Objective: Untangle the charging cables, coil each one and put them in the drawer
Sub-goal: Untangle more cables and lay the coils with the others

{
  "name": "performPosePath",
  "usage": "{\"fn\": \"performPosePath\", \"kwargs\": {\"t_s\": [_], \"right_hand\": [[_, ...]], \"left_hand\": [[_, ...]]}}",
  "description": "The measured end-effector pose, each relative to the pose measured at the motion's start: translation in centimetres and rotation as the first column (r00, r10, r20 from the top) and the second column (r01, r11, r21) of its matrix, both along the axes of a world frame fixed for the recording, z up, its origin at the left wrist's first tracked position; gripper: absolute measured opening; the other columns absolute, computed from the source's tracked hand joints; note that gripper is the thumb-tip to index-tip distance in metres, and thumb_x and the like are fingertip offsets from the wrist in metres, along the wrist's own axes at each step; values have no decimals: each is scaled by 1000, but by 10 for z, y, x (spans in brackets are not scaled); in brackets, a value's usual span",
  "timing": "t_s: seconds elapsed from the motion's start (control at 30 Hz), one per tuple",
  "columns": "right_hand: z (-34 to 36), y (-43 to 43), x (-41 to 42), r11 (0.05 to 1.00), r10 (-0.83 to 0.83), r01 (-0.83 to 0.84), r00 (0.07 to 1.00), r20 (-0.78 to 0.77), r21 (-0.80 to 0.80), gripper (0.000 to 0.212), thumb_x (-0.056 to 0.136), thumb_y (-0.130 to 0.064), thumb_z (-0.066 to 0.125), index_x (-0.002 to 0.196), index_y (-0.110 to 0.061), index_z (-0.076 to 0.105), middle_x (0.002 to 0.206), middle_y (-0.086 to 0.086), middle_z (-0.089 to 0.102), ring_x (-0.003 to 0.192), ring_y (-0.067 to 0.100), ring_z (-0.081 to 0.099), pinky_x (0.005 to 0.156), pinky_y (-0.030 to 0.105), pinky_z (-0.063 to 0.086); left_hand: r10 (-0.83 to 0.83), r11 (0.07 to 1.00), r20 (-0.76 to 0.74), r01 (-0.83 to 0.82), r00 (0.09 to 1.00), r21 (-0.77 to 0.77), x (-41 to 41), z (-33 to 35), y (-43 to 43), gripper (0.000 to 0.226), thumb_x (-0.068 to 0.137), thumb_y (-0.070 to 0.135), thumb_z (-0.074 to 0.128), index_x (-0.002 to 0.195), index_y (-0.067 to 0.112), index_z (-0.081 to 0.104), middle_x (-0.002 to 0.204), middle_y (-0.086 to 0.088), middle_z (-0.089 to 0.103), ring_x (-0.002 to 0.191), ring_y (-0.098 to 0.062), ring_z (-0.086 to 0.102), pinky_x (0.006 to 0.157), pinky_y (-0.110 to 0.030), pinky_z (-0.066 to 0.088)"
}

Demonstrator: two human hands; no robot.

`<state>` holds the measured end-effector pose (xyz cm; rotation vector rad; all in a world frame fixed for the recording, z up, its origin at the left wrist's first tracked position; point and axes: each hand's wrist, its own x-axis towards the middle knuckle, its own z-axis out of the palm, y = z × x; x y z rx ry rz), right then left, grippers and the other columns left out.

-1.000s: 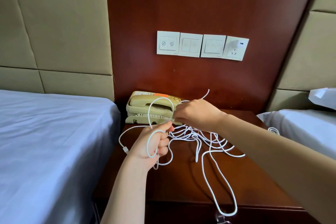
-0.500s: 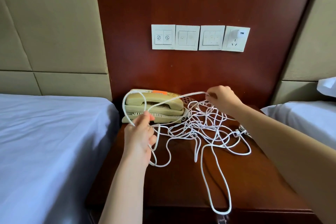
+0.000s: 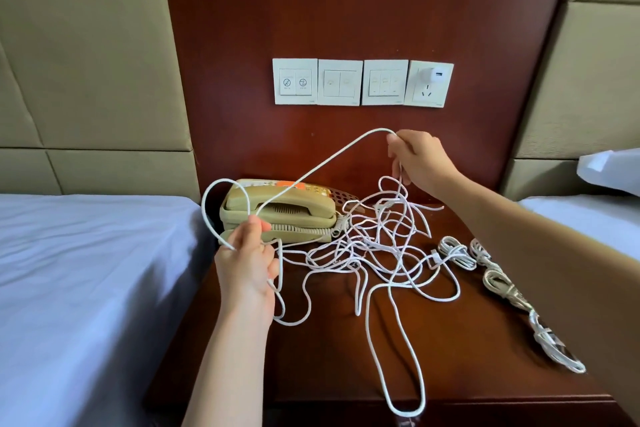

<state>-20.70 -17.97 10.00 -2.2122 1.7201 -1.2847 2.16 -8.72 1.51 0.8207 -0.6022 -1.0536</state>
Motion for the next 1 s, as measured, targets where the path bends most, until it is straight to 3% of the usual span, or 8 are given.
{"fn": "performPosePath", "kwargs": {"t_s": [0.13,0.27,0.4,0.53,0.63,0.73,0.87,1.0], "right_hand": [[10,4,-4,998,33,-32,999,34,-46,26,97,-18,47,76,-8,58,64,2,63,51,11,56,60,25,48],[-6,0,-17,997,10,13,950,-313,71,13,92,-9,55,84,-11,65,69,-3,54,68,18,50,67,22,34],[-22,-6,-27,962,-178,241,909,-377,127,20,96,-23,48,83,-14,60,79,7,56,77,31,52,69,31,38],[-28,-10,-37,932,-231,286,942,-244,224,31,97,-26,48,75,-7,61,73,13,63,72,33,60,68,34,47],[-26,-9,-35,956,-156,170,985,-76,241,35,97,-23,50,67,-11,62,61,6,63,57,19,59,64,28,49],[-21,-7,-25,978,-41,32,998,41,205,32,97,-20,52,71,-7,65,68,9,67,62,15,64,67,21,52],[-14,-2,-13,963,58,-93,988,140,254,39,99,-21,46,67,-4,58,66,10,64,62,21,67,67,30,56],[-6,22,2,931,141,-181,979,146,317,39,100,-25,44,72,-4,62,63,10,62,48,12,58,53,23,50]], "left_hand": [[44,998,-72,-41,996,39,5,1,-1,34,100,22,44,67,13,48,39,10,24,30,-1,19,31,-14,16],[100,991,-185,-82,978,102,13,5,0,35,100,21,45,66,12,45,33,11,23,26,-2,17,29,-13,15],[121,986,-206,-95,971,134,15,5,1,35,100,23,45,67,12,46,33,11,22,26,-2,17,30,-13,14],[150,982,-265,-112,953,152,23,5,1,32,100,23,46,71,10,50,33,11,18,25,-3,16,31,-14,14],[139,982,-267,-99,954,158,22,4,0,33,100,25,46,70,10,49,32,11,18,24,-4,16,31,-13,15],[112,984,-244,-74,963,162,17,2,-1,33,100,24,44,71,10,50,33,12,19,25,-3,16,29,-14,15],[72,991,-255,-40,964,130,17,0,-3,34,101,16,37,68,13,45,33,11,21,25,-4,17,29,-14,14],[-22,997,-205,36,978,64,15,1,-2,32,101,20,38,70,14,45,34,12,23,26,-4,18,29,-13,15]]}}
